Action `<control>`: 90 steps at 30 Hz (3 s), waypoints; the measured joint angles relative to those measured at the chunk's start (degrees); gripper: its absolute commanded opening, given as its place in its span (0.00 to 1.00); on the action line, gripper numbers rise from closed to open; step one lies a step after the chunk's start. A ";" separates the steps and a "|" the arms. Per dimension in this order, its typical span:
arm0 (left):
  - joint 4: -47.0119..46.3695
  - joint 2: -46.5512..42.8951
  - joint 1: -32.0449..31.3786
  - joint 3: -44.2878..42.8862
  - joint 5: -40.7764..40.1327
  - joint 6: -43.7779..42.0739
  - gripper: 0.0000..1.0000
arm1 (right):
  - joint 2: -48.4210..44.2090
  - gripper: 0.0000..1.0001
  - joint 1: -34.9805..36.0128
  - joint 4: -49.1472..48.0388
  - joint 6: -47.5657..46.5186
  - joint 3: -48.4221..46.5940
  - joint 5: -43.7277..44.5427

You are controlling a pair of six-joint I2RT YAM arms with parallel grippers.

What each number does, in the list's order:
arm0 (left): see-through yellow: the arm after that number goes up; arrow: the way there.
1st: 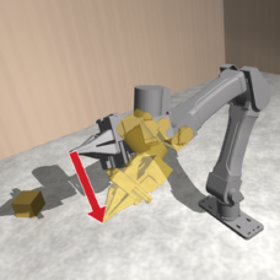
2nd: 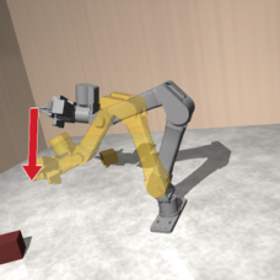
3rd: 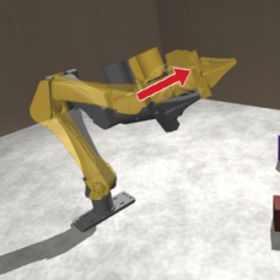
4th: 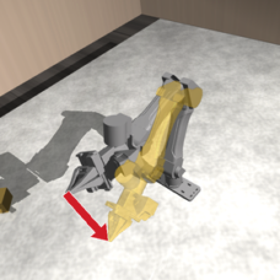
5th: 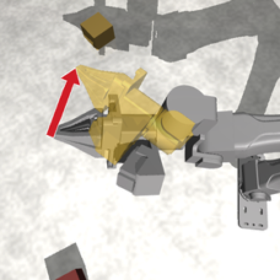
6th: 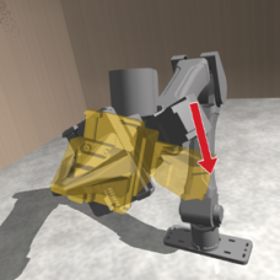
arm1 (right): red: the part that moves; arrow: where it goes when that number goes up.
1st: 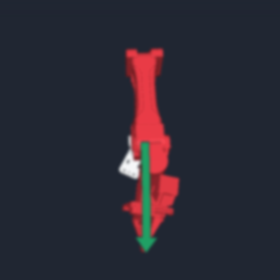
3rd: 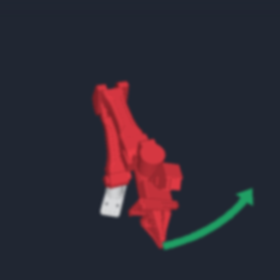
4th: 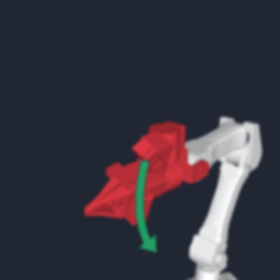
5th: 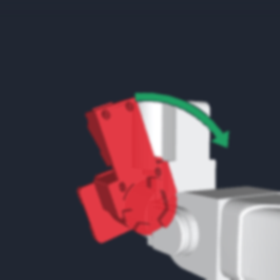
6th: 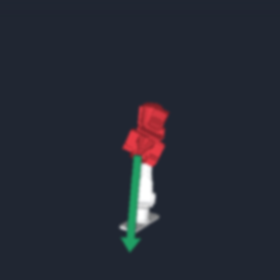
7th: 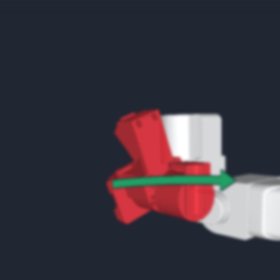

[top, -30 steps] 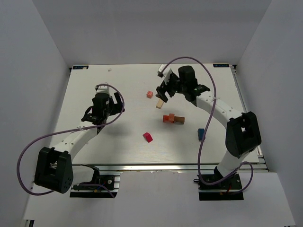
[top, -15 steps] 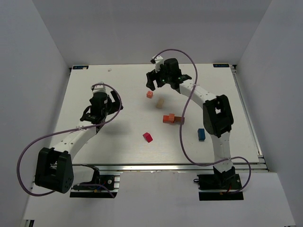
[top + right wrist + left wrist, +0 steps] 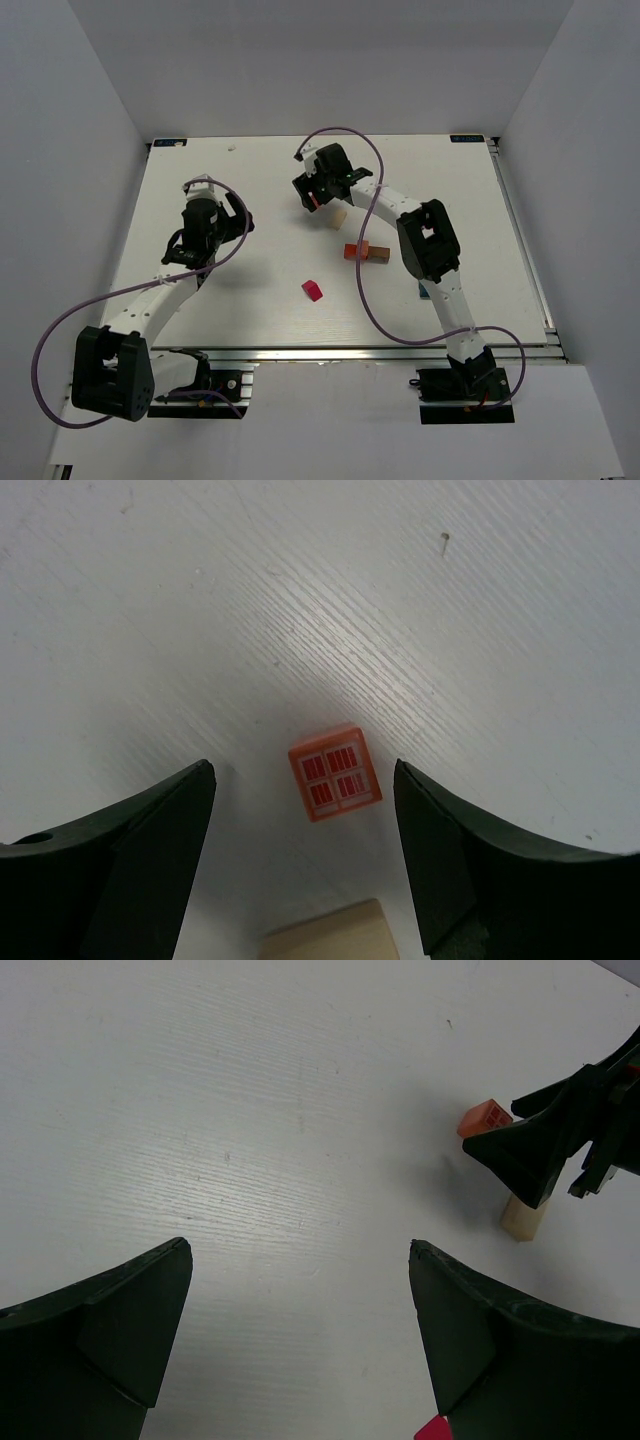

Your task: Build the wood block tower

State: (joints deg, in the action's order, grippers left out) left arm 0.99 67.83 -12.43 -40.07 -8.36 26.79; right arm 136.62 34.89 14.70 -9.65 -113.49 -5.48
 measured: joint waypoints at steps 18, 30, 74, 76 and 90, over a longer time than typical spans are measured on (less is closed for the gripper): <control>-0.96 0.02 0.37 0.11 1.42 0.00 0.98 | 0.52 0.60 -0.70 1.42 -2.16 -0.09 -0.46; 0.74 -3.26 0.61 0.28 1.97 0.26 0.98 | 0.61 0.25 -0.70 1.90 -4.31 -0.07 -4.13; -37.05 13.86 -3.54 3.23 46.64 21.24 0.73 | -38.84 0.14 2.95 -22.86 -14.14 42.25 -27.19; -37.18 13.86 -3.56 3.23 46.62 21.29 0.67 | -39.23 0.14 2.95 -22.99 -14.16 42.25 -27.50; -36.96 13.79 -3.89 3.21 46.27 20.72 0.46 | -41.88 0.15 3.10 -22.53 -15.54 44.35 -28.72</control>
State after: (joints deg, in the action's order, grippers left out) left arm -35.97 81.62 -16.32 -36.86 37.91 47.51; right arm 94.74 38.00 -7.84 -25.19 -69.14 -34.20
